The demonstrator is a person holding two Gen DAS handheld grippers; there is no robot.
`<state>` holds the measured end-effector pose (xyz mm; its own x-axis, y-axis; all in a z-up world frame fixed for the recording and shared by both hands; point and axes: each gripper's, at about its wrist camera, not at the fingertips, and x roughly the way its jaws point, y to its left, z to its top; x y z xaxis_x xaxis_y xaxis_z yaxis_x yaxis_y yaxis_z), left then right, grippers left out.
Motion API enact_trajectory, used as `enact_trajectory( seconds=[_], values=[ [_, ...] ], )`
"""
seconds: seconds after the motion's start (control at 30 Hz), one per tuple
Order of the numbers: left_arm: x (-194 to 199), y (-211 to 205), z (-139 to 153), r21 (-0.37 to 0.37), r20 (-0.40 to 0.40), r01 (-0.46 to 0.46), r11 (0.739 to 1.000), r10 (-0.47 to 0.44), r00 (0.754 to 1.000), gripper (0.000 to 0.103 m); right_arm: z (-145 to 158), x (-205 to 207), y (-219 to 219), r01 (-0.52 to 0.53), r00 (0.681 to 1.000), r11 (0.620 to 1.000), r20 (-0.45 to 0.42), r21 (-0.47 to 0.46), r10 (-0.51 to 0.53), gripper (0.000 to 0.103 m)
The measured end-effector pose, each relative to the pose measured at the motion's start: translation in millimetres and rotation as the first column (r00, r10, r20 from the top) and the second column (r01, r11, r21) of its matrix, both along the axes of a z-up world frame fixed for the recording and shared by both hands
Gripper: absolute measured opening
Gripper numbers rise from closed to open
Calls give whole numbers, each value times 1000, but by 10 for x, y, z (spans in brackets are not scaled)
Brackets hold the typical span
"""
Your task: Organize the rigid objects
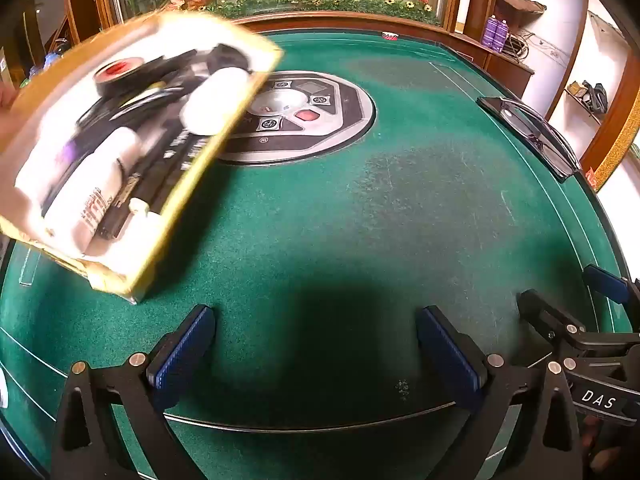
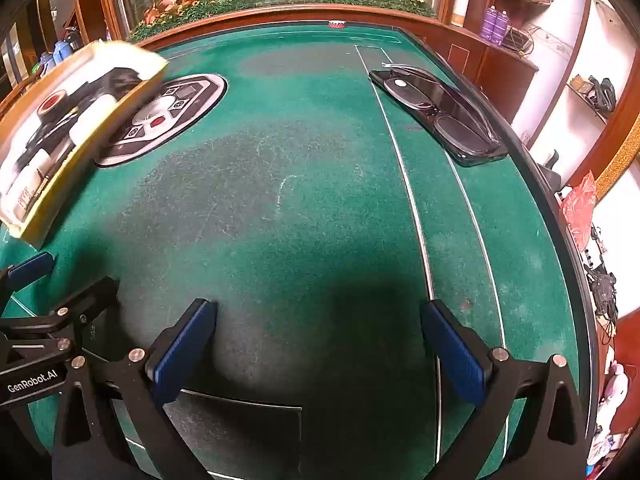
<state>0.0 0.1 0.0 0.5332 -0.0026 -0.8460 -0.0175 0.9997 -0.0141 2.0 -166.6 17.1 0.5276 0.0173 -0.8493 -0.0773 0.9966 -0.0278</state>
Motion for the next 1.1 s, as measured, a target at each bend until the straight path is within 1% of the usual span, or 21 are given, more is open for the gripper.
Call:
enact_trajectory(
  seconds=[0.03, 0.07, 0.3, 1.1],
  values=[
    [-1, 5, -1, -9, 3, 0, 1000, 0, 1000, 102, 1, -1, -1, 0, 1000, 1000, 2, 6, 0, 103],
    [0, -2, 0, 8, 0, 0, 1000, 0, 1000, 102, 1, 0, -1, 0, 1000, 1000, -3, 5, 0, 103],
    [-13, -6, -1, 4, 0, -17, 1000, 17, 1000, 102, 2, -1, -1, 0, 1000, 1000, -2, 4, 0, 103],
    [-7, -10, -5, 3, -3, -18, 1000, 18, 1000, 102, -6, 15, 2, 0, 1000, 1000, 0, 1, 0, 103]
  ],
)
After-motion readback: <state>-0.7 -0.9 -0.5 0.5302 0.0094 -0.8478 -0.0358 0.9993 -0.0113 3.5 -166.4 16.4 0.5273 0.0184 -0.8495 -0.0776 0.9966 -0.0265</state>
